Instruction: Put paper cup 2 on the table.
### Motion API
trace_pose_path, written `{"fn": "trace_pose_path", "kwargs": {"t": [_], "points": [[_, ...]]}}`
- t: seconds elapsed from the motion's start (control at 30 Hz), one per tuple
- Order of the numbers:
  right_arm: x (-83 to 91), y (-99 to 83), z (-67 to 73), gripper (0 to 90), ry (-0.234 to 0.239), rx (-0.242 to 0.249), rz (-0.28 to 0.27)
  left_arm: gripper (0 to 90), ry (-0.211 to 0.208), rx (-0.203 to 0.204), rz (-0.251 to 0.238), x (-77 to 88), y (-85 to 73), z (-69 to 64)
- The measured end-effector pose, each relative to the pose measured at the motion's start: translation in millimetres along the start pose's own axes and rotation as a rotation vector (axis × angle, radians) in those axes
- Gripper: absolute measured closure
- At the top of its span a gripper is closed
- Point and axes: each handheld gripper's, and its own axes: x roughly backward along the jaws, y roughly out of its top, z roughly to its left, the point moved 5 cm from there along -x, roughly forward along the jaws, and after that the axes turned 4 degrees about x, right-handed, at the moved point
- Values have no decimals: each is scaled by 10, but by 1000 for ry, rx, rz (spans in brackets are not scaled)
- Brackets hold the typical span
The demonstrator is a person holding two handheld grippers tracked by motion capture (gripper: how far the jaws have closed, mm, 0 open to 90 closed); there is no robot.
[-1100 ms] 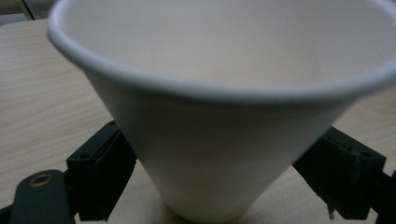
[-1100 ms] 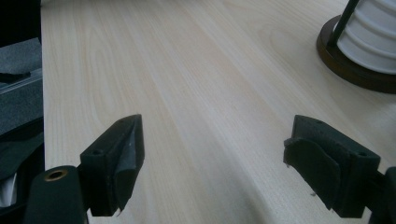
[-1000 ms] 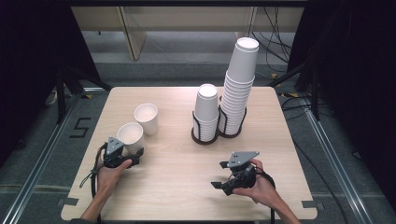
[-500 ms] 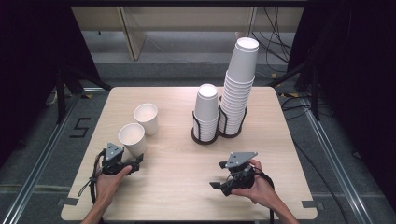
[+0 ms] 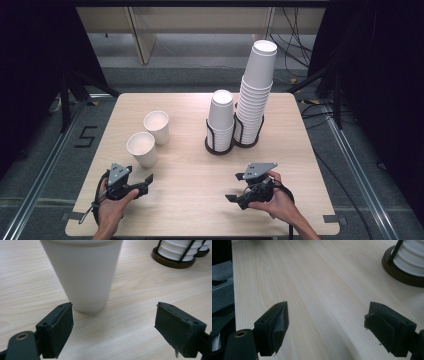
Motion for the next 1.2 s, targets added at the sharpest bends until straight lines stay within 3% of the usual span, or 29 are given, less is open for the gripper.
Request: {"fn": "trace_pose_path", "kwargs": {"t": [0.23,0.63,0.9,1.13,1.2], "points": [[19,-5,13,189,-3,-13,-9,148,-45,-29,-4,108,-38,-263],[52,-21,54,176,-4,-38,-31,147,-131,-80,-14,179,-118,-596],[92,-34,66,161,-17,-29,-56,147,-175,-95,-21,231,-160,-734],[125,-60,110,158,-9,-56,-61,147,-198,-98,-19,263,-198,-786],[136,-65,108,157,-23,-37,-71,147,-207,-101,-16,267,-215,-801]]}}
